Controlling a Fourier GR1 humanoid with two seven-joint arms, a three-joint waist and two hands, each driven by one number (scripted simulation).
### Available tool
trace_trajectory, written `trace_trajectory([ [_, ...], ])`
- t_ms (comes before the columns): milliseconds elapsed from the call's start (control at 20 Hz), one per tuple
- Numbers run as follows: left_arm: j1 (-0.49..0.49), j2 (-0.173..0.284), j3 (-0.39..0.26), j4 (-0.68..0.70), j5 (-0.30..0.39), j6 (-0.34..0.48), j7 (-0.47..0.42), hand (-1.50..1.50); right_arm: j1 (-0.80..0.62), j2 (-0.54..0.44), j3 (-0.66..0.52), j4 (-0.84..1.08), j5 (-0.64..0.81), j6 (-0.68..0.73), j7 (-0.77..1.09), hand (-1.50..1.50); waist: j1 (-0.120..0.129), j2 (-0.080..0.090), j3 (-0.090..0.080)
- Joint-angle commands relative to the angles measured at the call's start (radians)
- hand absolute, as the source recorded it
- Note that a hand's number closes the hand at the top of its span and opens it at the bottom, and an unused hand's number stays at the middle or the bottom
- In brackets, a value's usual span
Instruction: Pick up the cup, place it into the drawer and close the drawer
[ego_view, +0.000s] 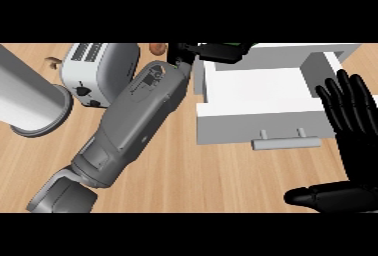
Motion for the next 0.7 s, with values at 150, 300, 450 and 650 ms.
trace_trajectory([
  [150, -0.048, 0.0, -0.103, 0.15, 0.087, -0.027, -0.043, 1.5, -0.037, 0.006, 0.014, -0.004, 0.011, -0.018, 0.025, -1.5, -0.004, 0.002, 0.0],
  [300, -0.1, 0.0, -0.161, 0.187, 0.11, 0.026, -0.04, 1.5, 0.016, 0.0, 0.014, -0.006, -0.007, 0.023, -0.02, -1.5, -0.029, 0.006, 0.001],
  [450, -0.061, 0.0, -0.223, 0.198, 0.132, 0.03, -0.07, 1.5, -0.021, -0.021, -0.015, -0.013, -0.031, 0.018, 0.017, -1.5, -0.039, 0.008, 0.001],
  [650, -0.101, 0.0, -0.276, 0.246, 0.137, 0.039, -0.012, 1.5, -0.055, -0.027, -0.01, 0.002, -0.052, 0.029, 0.033, -1.5, -0.057, 0.013, 0.001],
])
